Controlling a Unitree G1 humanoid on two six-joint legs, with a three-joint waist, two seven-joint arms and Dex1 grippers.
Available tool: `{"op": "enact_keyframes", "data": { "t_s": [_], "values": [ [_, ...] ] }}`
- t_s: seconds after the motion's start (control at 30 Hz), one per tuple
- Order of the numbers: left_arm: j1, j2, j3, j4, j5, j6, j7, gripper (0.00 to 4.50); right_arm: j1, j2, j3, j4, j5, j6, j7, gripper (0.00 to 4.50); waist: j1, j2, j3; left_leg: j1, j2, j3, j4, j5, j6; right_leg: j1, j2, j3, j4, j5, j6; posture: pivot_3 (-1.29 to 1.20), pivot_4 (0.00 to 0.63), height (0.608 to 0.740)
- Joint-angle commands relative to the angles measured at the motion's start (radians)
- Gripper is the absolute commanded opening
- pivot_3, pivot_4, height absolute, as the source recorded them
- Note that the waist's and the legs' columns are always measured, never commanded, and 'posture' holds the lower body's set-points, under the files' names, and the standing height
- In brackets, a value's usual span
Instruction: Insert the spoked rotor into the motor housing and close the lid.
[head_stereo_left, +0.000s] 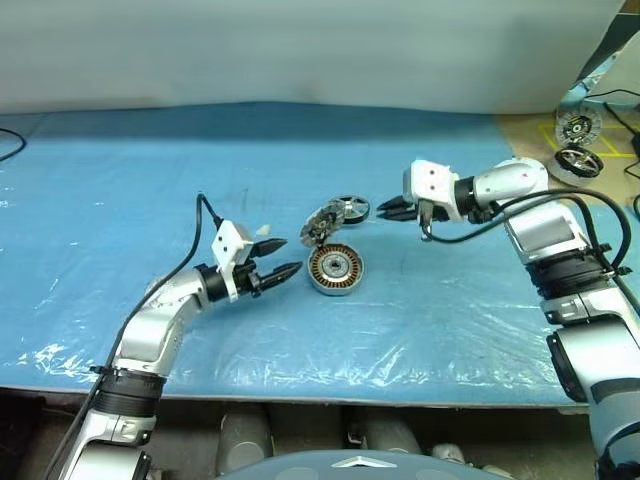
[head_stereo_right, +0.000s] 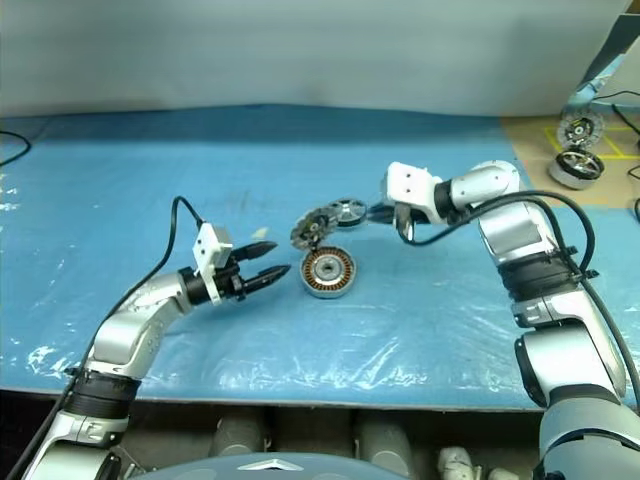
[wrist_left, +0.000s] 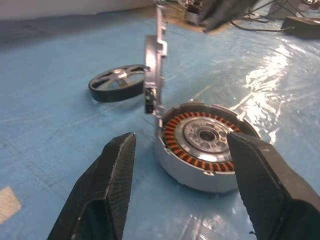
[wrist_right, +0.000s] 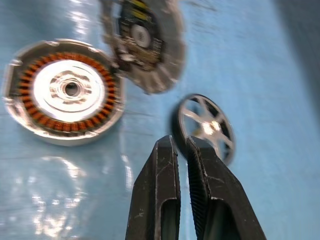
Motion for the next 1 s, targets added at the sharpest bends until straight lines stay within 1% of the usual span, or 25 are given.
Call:
{"op": "enact_keyframes", "data": {
  "t_s": [0.03,0.17,0.2,0.27,0.37,0.4,0.43,0.7,0.9,1.0],
  "values": [
    [-0.022,0.017,-0.002,0.061,0.028,-0.086,-0.038,3.02,-0.128,0.058,0.036,0.181,-0.079,-0.11,-0.07,0.33,-0.001,0.0,0.0,0.0,0.001,0.0,0.0,0.0,-0.001,0.0,0.0,0.0,0.0,0.0,-0.001,0.0,0.15,0.74],
    [-0.049,0.0,-0.006,0.141,0.05,-0.153,-0.042,3.02,-0.261,0.154,0.098,0.437,-0.178,-0.252,-0.156,0.33,0.001,0.0,0.0,0.0,0.001,0.0,0.0,0.0,-0.002,0.0,0.001,0.0,0.001,0.001,-0.001,0.0,0.15,0.74],
    [-0.05,-0.006,-0.009,0.155,0.056,-0.168,-0.04,3.02,-0.297,0.186,0.105,0.511,-0.195,-0.282,-0.187,0.5,0.003,0.0,0.0,-0.002,0.002,0.0,0.0,0.0,-0.002,-0.001,0.001,0.0,0.0,0.001,-0.001,0.0,0.15,0.74],
    [-0.043,-0.016,-0.016,0.161,0.062,-0.189,-0.035,3.02,-0.352,0.232,0.123,0.634,-0.23,-0.328,-0.226,0.91,0.003,0.001,0.0,-0.003,0.002,0.0,0.0,0.001,-0.002,-0.002,0.001,0.0,0.0,0.001,-0.001,0.0,0.15,0.74],
    [-0.022,-0.025,-0.018,0.155,0.068,-0.208,-0.024,3.02,-0.41,0.279,0.142,0.762,-0.277,-0.357,-0.277,1.92,0.009,0.001,0.0,-0.007,0.002,0.0,0.0,0.002,0.001,-0.004,0.001,-0.002,-0.001,0.001,-0.002,0.0,0.15,0.74],
    [-0.017,-0.027,-0.017,0.155,0.07,-0.212,-0.02,3.02,-0.422,0.289,0.143,0.788,-0.282,-0.363,-0.277,2.32,0.009,0.001,0.001,-0.007,0.002,0.0,0.0,0.001,0.002,-0.004,0.001,-0.002,-0.001,0.001,-0.002,0.0,0.15,0.74],
    [-0.011,-0.028,-0.015,0.157,0.072,-0.217,-0.014,3.02,-0.431,0.299,0.149,0.811,-0.295,-0.373,-0.278,2.61,0.009,0.001,0.001,-0.008,0.002,0.0,0.0,0.001,0.002,-0.005,0.001,-0.002,-0.001,0.001,-0.002,0.0,0.15,0.74],
    [0.012,-0.033,-0.017,0.167,0.081,-0.24,0.004,3.02,-0.454,0.298,0.249,0.89,-0.45,-0.489,-0.324,2.61,0.006,0.004,0.002,-0.007,0.005,0.001,0.001,0.001,0.002,-0.005,0.001,-0.003,0.0,0.001,-0.002,0.0,0.15,0.74],
    [-0.007,-0.049,-0.027,0.196,0.088,-0.249,0.006,3.02,-0.452,0.33,0.265,0.922,-0.501,-0.481,-0.403,2.61,0.004,0.007,0.004,-0.005,0.008,0.002,0.002,0.0,-0.001,-0.005,0.001,-0.001,0.002,0.001,-0.002,0.0,0.15,0.74],
    [-0.019,-0.053,-0.028,0.206,0.091,-0.252,0.005,3.02,-0.441,0.342,0.27,0.925,-0.516,-0.494,-0.406,2.61,0.004,0.008,0.005,-0.006,0.009,0.003,0.002,0.0,-0.001,-0.006,0.002,0.0,0.002,0.001,-0.002,0.0,0.15,0.74]
  ]
}}
